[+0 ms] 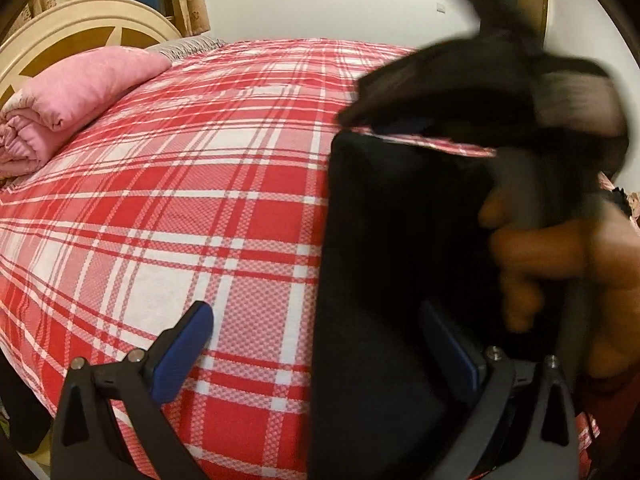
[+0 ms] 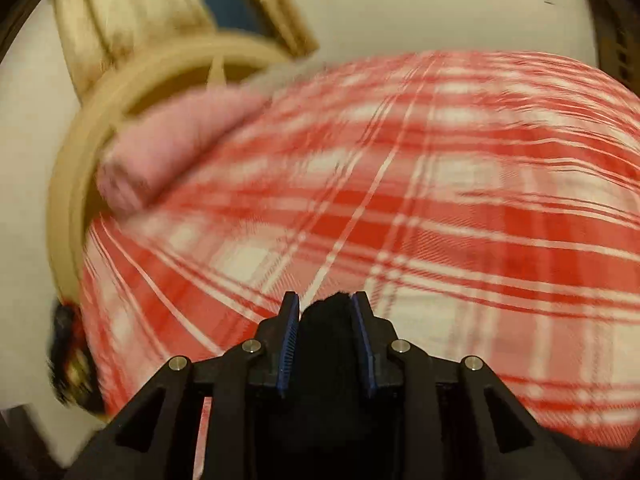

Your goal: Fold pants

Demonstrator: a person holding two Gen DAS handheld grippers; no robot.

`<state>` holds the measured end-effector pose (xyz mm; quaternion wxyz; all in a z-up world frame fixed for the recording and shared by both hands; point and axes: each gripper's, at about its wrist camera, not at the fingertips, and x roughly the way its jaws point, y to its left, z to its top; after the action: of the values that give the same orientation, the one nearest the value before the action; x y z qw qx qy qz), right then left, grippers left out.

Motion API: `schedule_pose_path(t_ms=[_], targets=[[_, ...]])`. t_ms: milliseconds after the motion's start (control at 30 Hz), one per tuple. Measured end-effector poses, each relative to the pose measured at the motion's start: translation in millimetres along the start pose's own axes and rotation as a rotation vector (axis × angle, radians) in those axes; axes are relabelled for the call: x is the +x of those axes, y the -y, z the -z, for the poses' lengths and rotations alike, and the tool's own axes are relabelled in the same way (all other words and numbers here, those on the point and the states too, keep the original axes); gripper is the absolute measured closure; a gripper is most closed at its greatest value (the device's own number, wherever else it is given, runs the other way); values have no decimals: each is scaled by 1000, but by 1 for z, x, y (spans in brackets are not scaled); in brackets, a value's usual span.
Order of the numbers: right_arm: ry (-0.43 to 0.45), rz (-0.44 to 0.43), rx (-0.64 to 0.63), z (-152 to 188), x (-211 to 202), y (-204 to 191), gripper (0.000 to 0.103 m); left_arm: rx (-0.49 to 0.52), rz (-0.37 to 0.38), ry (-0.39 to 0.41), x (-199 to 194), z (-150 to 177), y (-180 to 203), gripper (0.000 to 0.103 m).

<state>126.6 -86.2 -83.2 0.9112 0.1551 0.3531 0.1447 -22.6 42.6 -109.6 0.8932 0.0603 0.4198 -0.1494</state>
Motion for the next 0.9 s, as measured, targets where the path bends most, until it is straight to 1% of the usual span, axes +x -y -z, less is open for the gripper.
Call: schedule_pose_path(t_ms=[33,67,100,167,233,267,333,400,467,500,533,600,667,733,800,833,900], targets=[[29,1,11,1,-21,6,67,7,1,-5,-1,-1,0,0],[46,16,7,4,-36,10,63,14,4,-9,-2,-2,-1,0],[68,55,-9,10,-58,17,58,21,2,-8,-5,-3,-2,0],[101,140,-15,22,-92,34,58,44,-1,9,-12,-8,-4,0],[128,215,8,36,-122,54,58,54,18,54,-22,-16,-5,0],[136,268,22,43,-133,65,58,61,31,76,-26,-22,-4,0],[134,340,46,58,-147,82,58,83,36,97,-27,-34,3,0],[143,337,63,69,-154,90,58,103,37,109,-26,-44,13,0],[150,340,42,79,-159,89,58,123,56,112,-21,-49,25,0],[137,356,14,85,-158,86,57,125,65,106,-17,-49,29,0],[111,367,3,90,-155,88,57,125,71,90,-11,-48,33,0],[70,332,47,103,-153,97,56,132,65,34,4,-40,39,0],[95,320,118,114,-173,108,56,143,57,-15,15,-30,40,0],[154,275,166,120,-201,111,56,119,83,0,13,-24,34,0],[205,320,156,127,-229,107,56,103,99,-25,11,-23,30,0],[217,341,147,130,-239,104,56,100,103,-27,11,-23,30,0],[216,350,139,141,-250,97,56,90,106,-23,12,-21,30,0]])
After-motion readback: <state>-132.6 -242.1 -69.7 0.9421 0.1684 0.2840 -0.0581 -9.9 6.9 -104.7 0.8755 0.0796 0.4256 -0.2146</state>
